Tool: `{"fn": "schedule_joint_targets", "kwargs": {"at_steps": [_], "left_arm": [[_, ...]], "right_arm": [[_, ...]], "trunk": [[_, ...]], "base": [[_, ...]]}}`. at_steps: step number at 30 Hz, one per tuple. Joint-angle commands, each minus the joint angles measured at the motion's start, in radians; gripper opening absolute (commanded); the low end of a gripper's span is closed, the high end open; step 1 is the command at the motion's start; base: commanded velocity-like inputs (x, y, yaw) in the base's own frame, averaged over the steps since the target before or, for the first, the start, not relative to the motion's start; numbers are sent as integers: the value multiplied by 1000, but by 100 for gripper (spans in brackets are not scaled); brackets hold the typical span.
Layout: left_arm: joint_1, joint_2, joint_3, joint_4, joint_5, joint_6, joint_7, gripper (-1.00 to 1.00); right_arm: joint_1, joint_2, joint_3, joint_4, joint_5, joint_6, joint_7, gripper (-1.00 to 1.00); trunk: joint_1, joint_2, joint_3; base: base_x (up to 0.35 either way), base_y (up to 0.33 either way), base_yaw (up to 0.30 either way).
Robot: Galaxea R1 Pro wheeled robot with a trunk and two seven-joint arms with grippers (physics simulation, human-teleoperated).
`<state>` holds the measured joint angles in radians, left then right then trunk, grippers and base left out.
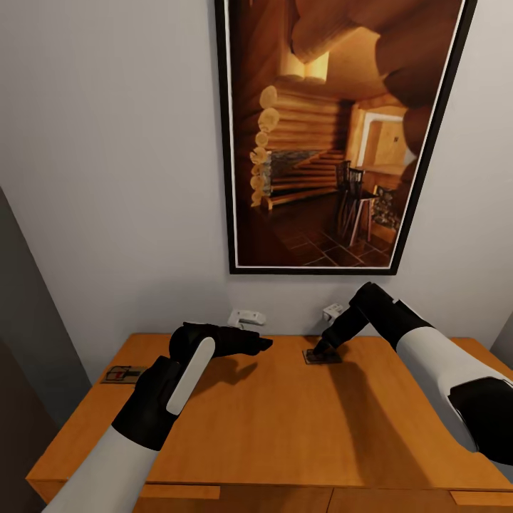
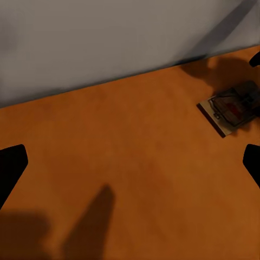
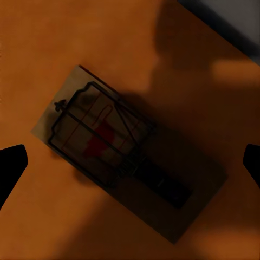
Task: Take the four mousetraps from the cabinet in the bathroom and place them on the bathroom floor. Make sure all four end up on the same floor surface, and ensure that at least two of them are either under or directly next to the same bathroom sink.
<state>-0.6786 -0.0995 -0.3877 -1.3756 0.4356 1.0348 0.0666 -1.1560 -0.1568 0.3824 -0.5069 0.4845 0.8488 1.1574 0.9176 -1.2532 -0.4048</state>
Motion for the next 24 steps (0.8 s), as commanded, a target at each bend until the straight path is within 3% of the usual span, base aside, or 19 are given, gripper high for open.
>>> {"fn": "schedule_joint_targets", "kwargs": {"at_steps": [1,5,14,24], "left_arm": [[-1,0,0,-1,7,4,7,100],[-1,0,0,0,7,3,7,100],[-1,0,0,0,5,3,7,100],[-1,0,0,0,5,4,7,100]], "right_arm": [[-1,-1,3,-2,8,4,8,100],[-1,0,3,-2,8,4,8,100],[-1,-1,3,-2,8,4,8,100],[-1,-1,3,-2,8,4,8,100]], "trunk": [[0,-1,-1],[0,-1,-1],[35,-64,-29],[35,-64,-29]], "base": [[0,0,0],[0,0,0],[0,0,0],[0,0,0]]}}
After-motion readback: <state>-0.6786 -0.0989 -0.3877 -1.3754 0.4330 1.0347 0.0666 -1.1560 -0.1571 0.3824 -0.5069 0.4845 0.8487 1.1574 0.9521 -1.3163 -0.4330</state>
